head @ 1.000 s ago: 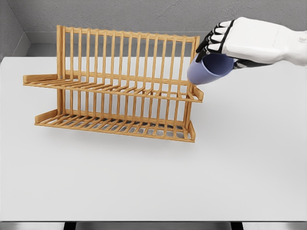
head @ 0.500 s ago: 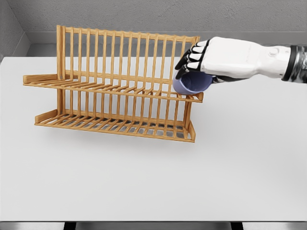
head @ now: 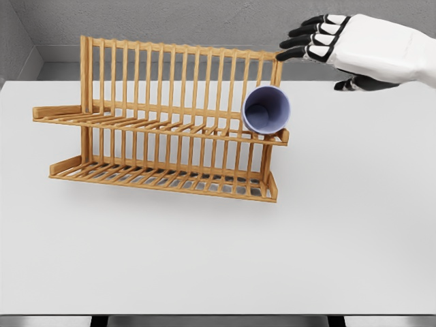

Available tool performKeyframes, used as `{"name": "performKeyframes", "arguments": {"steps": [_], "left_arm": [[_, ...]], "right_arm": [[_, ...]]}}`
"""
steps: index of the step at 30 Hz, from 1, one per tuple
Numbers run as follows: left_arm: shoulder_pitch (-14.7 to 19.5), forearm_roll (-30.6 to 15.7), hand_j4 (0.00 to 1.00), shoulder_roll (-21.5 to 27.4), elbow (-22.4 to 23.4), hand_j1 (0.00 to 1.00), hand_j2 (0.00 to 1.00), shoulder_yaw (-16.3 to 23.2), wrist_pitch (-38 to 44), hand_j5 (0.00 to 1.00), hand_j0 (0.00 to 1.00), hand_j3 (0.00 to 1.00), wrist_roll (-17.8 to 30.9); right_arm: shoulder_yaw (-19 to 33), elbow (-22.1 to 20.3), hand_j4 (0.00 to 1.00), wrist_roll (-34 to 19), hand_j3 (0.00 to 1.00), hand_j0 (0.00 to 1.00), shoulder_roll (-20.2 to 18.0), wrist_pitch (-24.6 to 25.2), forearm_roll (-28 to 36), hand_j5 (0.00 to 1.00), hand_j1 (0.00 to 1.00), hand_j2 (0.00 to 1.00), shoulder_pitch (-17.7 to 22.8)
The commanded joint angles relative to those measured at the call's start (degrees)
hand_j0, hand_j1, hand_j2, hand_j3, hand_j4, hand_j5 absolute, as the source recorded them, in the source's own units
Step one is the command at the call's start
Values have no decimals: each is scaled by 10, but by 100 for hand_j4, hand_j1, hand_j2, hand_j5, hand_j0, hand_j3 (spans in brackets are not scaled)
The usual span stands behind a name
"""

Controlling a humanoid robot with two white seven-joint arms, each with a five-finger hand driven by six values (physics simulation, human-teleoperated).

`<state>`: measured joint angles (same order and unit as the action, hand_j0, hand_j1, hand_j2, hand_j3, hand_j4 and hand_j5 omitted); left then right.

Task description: Right arm put cup on second shelf

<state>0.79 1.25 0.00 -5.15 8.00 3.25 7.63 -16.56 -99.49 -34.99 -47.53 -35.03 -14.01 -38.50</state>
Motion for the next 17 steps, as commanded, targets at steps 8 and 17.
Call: {"name": "performKeyframes", "arguments": {"steps": [8, 17], "left_arm": [[0, 0, 100, 0, 0, 100, 100, 0, 0, 100, 100, 100, 0], [0, -3, 100, 0, -1, 100, 100, 1, -2, 100, 100, 100, 1]], "right_arm": [[188, 47, 100, 0, 100, 100, 48, 0, -4, 100, 100, 100, 185], [179, 75, 100, 0, 100, 100, 101, 0, -39, 100, 100, 100, 224]]}}
